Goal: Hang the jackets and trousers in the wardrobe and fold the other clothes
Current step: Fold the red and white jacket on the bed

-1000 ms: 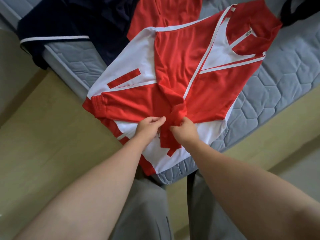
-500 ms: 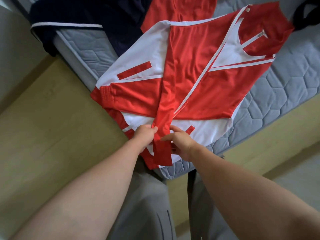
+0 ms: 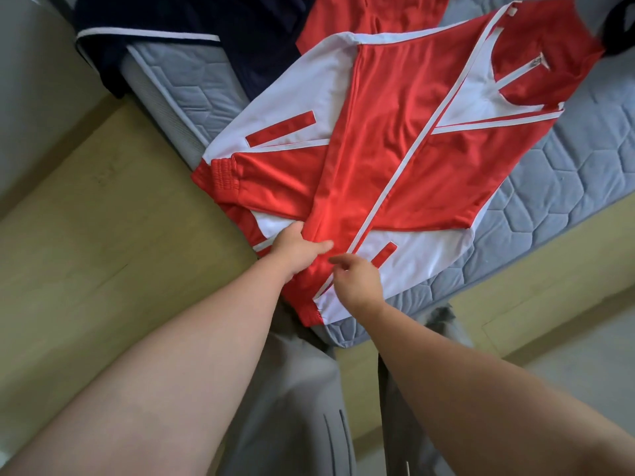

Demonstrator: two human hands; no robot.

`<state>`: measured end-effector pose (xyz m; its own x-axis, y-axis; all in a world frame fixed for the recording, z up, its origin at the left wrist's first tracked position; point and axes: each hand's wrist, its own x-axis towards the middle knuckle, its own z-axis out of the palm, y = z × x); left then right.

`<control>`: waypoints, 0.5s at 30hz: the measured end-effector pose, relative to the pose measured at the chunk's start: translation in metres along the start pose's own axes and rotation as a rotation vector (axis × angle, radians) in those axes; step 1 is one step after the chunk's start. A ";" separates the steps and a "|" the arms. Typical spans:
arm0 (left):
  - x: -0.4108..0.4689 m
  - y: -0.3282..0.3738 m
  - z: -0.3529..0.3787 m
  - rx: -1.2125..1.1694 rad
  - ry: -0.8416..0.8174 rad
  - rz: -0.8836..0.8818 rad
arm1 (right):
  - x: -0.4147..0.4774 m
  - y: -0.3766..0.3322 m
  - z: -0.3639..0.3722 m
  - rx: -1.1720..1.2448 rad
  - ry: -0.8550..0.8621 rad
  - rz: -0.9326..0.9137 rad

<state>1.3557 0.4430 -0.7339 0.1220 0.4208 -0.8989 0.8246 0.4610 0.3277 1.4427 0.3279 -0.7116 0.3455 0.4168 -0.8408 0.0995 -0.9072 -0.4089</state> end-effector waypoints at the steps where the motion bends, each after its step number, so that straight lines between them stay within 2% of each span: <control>1: 0.002 -0.001 -0.002 0.104 0.041 -0.013 | 0.004 0.004 -0.001 0.022 0.085 0.089; 2: 0.005 -0.001 -0.004 0.197 0.096 -0.044 | 0.009 0.008 -0.003 0.063 0.124 0.181; 4: 0.008 -0.001 -0.007 0.309 0.156 -0.122 | 0.016 0.013 -0.006 0.150 0.077 0.325; 8: 0.013 -0.008 -0.006 0.318 0.116 -0.147 | 0.025 0.012 -0.006 0.288 -0.075 0.433; 10: 0.015 -0.016 -0.004 0.095 0.050 -0.160 | 0.027 0.011 -0.005 0.339 -0.138 0.477; 13: 0.011 -0.022 -0.001 -0.358 -0.088 -0.318 | 0.021 0.015 -0.004 0.410 -0.212 0.558; 15: 0.009 -0.024 0.003 -0.500 -0.136 -0.367 | 0.016 0.020 -0.003 0.455 -0.195 0.564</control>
<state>1.3384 0.4331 -0.7505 -0.0238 0.0779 -0.9967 0.4720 0.8797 0.0575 1.4533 0.3158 -0.7320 0.0540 -0.0628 -0.9966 -0.4538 -0.8905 0.0316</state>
